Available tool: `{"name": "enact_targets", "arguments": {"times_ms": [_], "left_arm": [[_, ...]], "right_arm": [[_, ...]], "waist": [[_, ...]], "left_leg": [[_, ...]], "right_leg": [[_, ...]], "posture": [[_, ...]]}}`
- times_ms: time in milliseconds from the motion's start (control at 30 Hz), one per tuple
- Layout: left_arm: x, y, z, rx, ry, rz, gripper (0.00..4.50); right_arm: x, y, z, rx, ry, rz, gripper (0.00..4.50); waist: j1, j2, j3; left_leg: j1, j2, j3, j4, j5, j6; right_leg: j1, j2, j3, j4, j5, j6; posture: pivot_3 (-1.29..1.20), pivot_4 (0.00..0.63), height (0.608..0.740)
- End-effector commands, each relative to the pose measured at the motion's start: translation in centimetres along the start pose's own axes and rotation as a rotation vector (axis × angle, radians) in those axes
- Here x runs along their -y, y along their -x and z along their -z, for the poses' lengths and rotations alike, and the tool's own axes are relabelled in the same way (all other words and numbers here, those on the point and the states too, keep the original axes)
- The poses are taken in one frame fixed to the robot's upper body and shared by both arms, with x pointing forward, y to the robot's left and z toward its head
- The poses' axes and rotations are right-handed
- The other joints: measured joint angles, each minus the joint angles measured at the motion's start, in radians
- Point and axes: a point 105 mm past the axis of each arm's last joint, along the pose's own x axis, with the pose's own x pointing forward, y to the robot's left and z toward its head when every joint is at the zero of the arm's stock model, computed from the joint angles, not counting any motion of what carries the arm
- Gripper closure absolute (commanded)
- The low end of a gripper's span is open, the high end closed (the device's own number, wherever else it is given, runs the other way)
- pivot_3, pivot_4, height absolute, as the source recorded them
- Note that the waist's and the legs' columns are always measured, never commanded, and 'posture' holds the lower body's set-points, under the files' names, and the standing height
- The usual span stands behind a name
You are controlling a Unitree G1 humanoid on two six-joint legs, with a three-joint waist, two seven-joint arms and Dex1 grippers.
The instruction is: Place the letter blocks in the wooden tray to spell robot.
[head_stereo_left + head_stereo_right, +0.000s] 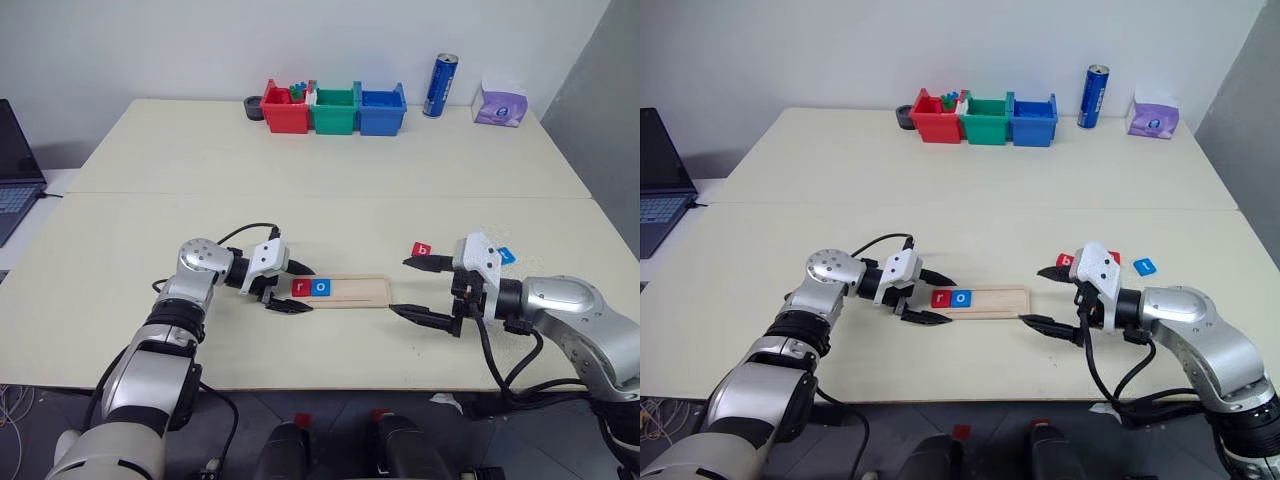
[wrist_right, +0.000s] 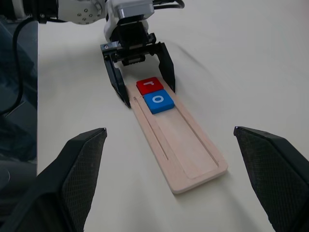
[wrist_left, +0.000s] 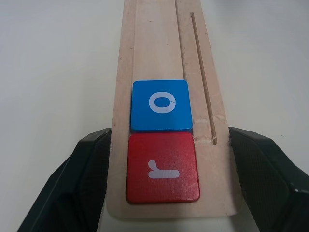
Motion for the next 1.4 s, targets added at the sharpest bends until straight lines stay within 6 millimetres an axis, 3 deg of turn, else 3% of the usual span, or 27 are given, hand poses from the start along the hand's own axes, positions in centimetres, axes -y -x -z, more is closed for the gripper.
{"name": "enact_targets", "arguments": {"times_ms": [33,433,500,567,1067,1400], "left_arm": [[1.2,0.7,1.5,-0.057,0.064,0.055,1.12],[1.1,1.1,1.5,-0.078,0.082,0.054,1.12],[0.9,1.1,1.5,-0.077,0.084,0.046,0.39],[0.9,1.2,1.4,-0.078,0.088,0.044,0.04],[1.8,1.7,1.2,-0.068,0.12,0.075,0.04],[0.6,2.8,-0.7,-0.057,0.088,0.046,0.04]], "right_arm": [[0.2,0.8,-0.4,-0.004,0.072,-0.004,0.0],[0.2,0.5,-0.4,0.011,0.075,-0.006,0.0],[0.3,0.5,-0.4,0.012,0.074,-0.006,0.0],[0.3,0.5,-0.4,0.013,0.073,-0.006,0.0],[1.1,0.6,-0.8,0.05,0.011,0.05,0.0],[0.8,0.8,-0.9,0.046,0.004,0.047,0.0]], "waist": [[-0.002,0.0,0.0],[-0.004,0.0,0.0],[-0.004,0.0,0.0],[-0.002,0.0,0.0],[-0.003,0.0,0.0],[-0.002,0.0,0.0]], "left_leg": [[0.0,0.0,0.0,0.0,0.0,0.0],[0.002,0.001,0.0,0.0,0.0,0.0],[0.002,0.001,0.0,0.0,0.0,0.0],[0.002,0.001,0.0,0.0,0.0,0.0],[0.005,0.001,0.0,0.0,0.0,0.0],[0.005,0.001,0.0,0.0,0.0,0.0]], "right_leg": [[0.0,0.0,0.0,0.0,0.0,0.0],[0.0,0.002,0.001,0.002,0.0,0.0],[0.0,0.002,0.001,0.003,0.0,0.0],[0.0,0.002,0.001,0.003,0.0,0.0],[0.003,0.002,0.001,0.003,0.0,0.0],[0.003,0.002,0.001,0.003,0.0,0.0]], "posture": [[0.0,0.15,0.74],[0.0,0.15,0.74],[0.0,0.15,0.74],[0.0,0.15,0.74],[0.0,0.15,0.74],[0.0,0.15,0.74]]}}
